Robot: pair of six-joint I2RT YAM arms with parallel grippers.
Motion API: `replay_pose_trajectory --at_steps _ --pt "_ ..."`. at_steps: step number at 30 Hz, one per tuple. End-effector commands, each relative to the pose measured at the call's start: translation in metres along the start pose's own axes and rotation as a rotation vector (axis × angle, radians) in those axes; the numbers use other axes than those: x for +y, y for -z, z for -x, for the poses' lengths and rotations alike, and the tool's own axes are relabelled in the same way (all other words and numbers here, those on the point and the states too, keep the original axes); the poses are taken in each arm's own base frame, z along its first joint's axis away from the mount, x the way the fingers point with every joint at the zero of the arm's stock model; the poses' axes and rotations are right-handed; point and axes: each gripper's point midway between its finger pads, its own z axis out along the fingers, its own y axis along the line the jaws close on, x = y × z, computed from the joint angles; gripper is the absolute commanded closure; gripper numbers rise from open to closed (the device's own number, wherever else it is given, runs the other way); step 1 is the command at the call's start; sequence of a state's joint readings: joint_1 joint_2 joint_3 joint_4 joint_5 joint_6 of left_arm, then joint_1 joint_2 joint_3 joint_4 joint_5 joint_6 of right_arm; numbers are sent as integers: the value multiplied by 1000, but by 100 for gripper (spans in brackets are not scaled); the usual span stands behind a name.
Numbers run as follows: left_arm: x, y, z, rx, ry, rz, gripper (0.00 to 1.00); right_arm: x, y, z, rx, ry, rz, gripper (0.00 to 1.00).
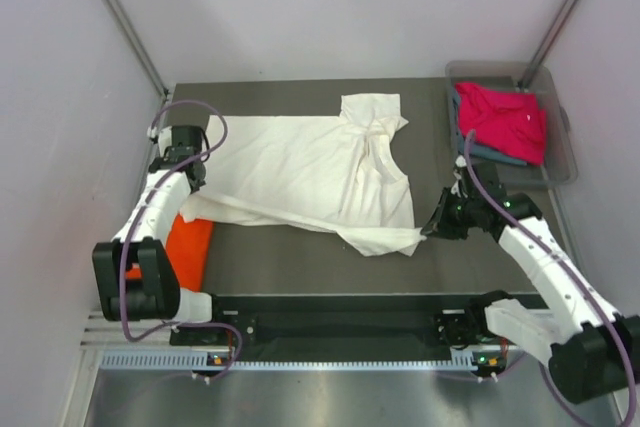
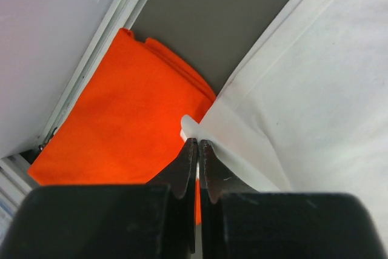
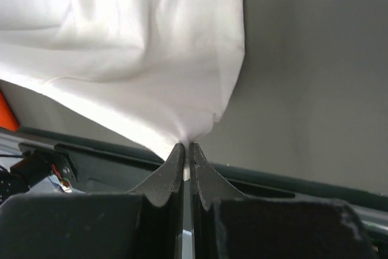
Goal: Fold and stack the t-shirts
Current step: Flatten the tshirt out
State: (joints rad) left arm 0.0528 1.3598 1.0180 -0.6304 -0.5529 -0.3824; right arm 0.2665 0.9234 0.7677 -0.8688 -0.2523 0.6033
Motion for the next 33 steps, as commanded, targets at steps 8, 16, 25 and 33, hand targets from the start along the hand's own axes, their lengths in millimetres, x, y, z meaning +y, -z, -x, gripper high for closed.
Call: replay_pose_trajectory --at_steps 8,16,25,33 --pt "-43 5 64 -84 23 -171 100 49 14 129 -263 109 32 100" --pt "-123 89 215 -446 254 -660 100 158 131 366 -842 189 216 100" --pt "-100 265 426 -1062 348 -872 100 208 413 453 -1651 196 650 100" --pt "-67 284 421 -1159 315 -810 100 183 427 405 -1637 298 464 100"
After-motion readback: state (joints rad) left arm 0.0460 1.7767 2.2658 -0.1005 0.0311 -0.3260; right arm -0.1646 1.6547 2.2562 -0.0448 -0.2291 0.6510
